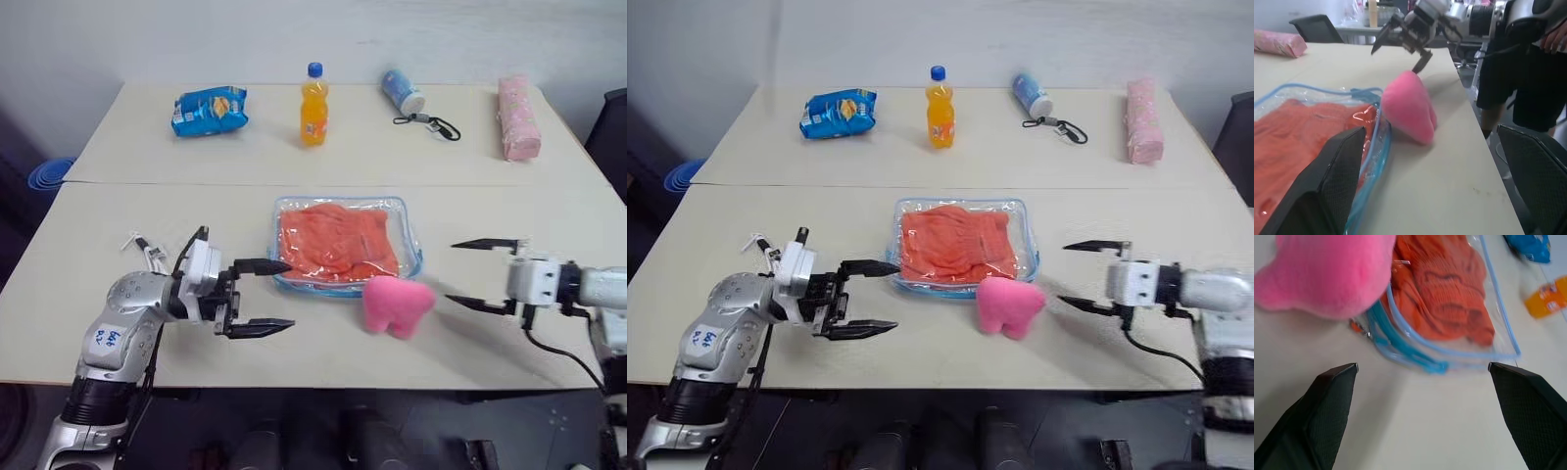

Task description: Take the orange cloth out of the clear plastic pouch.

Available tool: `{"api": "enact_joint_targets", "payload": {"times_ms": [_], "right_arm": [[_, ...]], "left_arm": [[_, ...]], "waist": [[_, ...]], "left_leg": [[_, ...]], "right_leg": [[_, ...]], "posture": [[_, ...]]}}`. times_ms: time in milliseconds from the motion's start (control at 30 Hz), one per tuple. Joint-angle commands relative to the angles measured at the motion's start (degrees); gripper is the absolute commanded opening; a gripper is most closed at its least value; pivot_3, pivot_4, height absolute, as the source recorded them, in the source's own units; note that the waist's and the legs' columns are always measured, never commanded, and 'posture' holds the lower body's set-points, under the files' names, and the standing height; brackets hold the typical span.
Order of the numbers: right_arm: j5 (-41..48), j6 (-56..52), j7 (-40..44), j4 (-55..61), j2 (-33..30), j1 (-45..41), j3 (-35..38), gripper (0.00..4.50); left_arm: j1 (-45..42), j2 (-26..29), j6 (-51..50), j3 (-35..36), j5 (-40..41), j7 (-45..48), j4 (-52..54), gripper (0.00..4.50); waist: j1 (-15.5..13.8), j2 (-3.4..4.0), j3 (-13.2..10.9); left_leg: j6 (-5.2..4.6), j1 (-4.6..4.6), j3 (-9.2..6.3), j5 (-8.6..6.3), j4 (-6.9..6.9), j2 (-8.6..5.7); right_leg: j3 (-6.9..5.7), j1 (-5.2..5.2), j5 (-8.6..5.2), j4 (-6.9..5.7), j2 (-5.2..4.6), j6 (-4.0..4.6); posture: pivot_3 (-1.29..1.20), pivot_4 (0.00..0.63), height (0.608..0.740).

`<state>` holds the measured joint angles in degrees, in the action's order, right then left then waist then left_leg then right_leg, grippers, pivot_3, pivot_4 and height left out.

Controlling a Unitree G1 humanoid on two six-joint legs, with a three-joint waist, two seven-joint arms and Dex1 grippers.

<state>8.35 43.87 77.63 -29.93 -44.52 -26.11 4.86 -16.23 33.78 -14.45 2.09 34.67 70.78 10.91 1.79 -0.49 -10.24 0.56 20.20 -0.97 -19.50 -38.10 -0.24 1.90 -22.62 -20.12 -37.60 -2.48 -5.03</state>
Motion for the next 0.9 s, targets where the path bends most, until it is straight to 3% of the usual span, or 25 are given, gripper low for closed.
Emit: {"api": "enact_joint_targets", "payload": {"times_ms": [33,100,200,467,600,900], "right_arm": [[-1.53,4.07,-1.6,-2.49,1.35,-3.1,-3.03,4.47],[-2.59,4.16,-2.91,-4.14,2.55,-5.5,-4.77,4.47],[-4.06,-1.4,-4.22,-6.42,3.65,-8.73,-7.19,3.93],[-1.97,-8.55,-1.76,-3.49,2.91,-7.92,-9.75,1.43],[-2.19,-11.71,-3.22,-0.47,3.51,-6.37,-9.84,0.08],[-3.4,-19.44,-6.73,7.14,3.41,-4.1,-11.0,0.03]], "left_arm": [[-0.18,0.11,-0.54,0.68,1.71,-0.33,2.61,4.5],[-0.56,-0.11,-0.53,0.42,1.38,-0.53,2.07,4.5],[-0.87,-0.43,-0.59,-0.22,0.75,-0.91,1.52,4.5],[-1.66,-1.57,3.12,-3.63,-4.59,-1.78,-1.43,4.5],[-5.44,-6.0,8.35,-10.93,-11.83,-2.04,-6.48,4.5],[-19.14,-22.32,16.43,-19.81,-22.84,-8.77,-24.67,4.5]], "waist": [[-0.21,0.0,0.0],[-0.26,0.0,0.0],[-0.16,0.0,0.0],[-0.22,0.0,0.0],[-0.33,0.0,0.0],[-0.31,0.0,0.0]], "left_leg": [[0.0,0.01,-0.01,0.0,-0.01,-0.01],[-0.01,0.05,-0.03,0.0,-0.06,-0.02],[-0.01,0.05,-0.03,-0.01,-0.08,-0.02],[0.01,0.06,-0.05,0.0,-0.07,-0.02],[0.01,0.07,-0.05,0.0,-0.1,-0.02],[0.01,0.11,0.0,0.01,-0.2,-0.05]], "right_leg": [[-0.01,0.0,0.0,0.01,-0.02,0.0],[-0.03,0.01,0.0,0.03,-0.04,0.0],[-0.03,0.01,0.0,0.02,-0.05,0.0],[-0.05,-0.02,0.0,0.0,-0.05,0.0],[-0.06,-0.02,0.0,0.0,-0.05,0.0],[-0.04,-0.05,0.01,-0.1,-0.01,-0.01]], "posture": [[0.0,0.15,0.74],[0.0,0.15,0.74],[0.0,0.15,0.74],[0.0,0.15,0.74],[0.0,0.15,0.74],[0.0,0.15,0.74]]}}
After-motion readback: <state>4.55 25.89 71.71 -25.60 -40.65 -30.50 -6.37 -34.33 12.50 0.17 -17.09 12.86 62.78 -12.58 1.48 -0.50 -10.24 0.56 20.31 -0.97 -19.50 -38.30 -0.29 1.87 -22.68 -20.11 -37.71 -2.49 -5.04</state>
